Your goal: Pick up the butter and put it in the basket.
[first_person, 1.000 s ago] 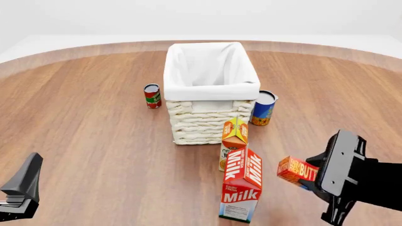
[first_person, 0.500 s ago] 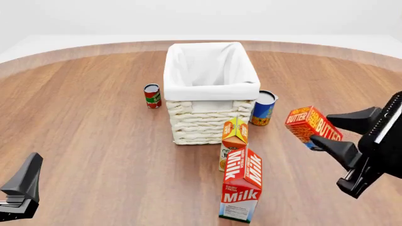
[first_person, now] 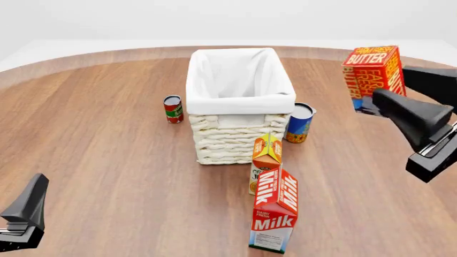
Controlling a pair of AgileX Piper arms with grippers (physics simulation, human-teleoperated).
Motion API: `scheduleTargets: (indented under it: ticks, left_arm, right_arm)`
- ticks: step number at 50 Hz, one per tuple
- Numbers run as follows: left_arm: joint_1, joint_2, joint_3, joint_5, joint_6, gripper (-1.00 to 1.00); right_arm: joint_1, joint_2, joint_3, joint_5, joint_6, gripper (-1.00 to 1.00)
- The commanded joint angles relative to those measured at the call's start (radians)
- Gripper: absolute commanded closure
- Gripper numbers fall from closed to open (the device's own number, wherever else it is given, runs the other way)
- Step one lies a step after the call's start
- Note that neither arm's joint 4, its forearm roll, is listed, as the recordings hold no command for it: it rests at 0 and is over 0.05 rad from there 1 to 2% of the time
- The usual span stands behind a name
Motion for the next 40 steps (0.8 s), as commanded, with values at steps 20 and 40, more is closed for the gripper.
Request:
scheduleTargets:
  ticks: [20, 40]
  left_arm:
    - [0.0, 0.0, 0.0, 0.0, 0.0, -1.0]
    - [0.0, 0.0, 0.0, 0.0, 0.0, -1.0]
  right_arm:
    - [-0.043, 0.075, 0.016, -0.447, 0.433, 1.0]
    - [-0.056, 0.302, -0.031, -0.683, 0.53, 1.0]
